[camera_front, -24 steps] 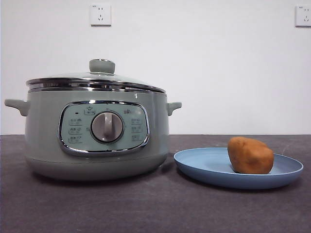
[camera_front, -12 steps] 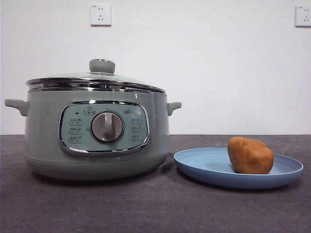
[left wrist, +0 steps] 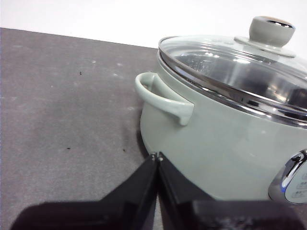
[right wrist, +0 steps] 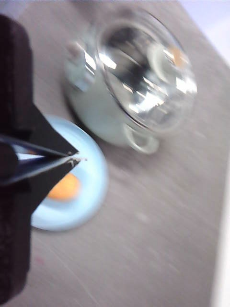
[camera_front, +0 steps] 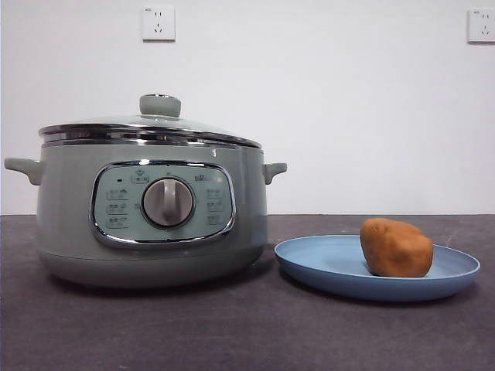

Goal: Take the potato out from the steamer,put the potato on the plate,close the lid

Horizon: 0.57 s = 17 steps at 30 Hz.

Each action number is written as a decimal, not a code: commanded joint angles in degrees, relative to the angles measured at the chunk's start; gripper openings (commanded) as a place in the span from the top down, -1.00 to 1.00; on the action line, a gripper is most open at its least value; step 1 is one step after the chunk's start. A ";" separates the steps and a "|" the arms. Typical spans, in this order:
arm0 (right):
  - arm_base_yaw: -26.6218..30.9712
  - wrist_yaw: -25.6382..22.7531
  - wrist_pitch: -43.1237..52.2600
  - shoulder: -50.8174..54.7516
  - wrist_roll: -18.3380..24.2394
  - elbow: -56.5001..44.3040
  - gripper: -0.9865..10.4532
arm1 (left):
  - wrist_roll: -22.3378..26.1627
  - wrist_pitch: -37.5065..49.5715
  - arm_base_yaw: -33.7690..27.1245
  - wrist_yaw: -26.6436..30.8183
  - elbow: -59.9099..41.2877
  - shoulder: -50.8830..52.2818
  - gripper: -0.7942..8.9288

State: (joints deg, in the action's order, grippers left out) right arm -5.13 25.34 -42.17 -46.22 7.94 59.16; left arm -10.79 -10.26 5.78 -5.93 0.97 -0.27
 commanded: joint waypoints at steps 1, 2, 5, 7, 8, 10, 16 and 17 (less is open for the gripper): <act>2.40 0.11 15.65 6.29 -2.73 -12.68 0.83 | -0.17 0.00 -0.15 -0.11 -0.72 0.15 0.84; 3.30 0.09 21.35 8.83 -4.28 -17.22 0.83 | -0.17 0.00 -0.15 -0.09 -0.72 0.15 0.84; 5.53 0.07 35.85 15.69 -8.68 -29.53 0.83 | -0.17 0.00 -0.15 -0.11 -0.72 0.15 0.84; 6.45 -0.22 41.22 19.69 -9.38 -35.91 0.83 | -0.17 0.00 -0.15 -0.09 -0.72 0.15 0.84; 6.73 -0.55 42.95 21.64 -9.35 -38.82 0.83 | -0.17 0.00 -0.15 -0.09 -0.72 0.15 0.84; 7.02 -3.21 44.92 24.72 -9.38 -43.39 0.83 | -0.17 0.00 -0.15 -0.11 -0.72 0.15 0.84; 6.95 -10.25 47.19 31.10 -11.08 -52.87 0.83 | -0.17 0.02 -0.15 -0.11 -0.72 0.15 0.84; 6.95 -11.34 47.34 31.98 -11.58 -53.94 0.83 | -0.17 0.00 -0.15 -0.11 -0.72 0.15 0.84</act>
State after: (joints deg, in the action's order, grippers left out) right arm 1.85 14.72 4.12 -14.92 -2.07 6.15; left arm -10.79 -10.26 5.78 -5.93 0.97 -0.27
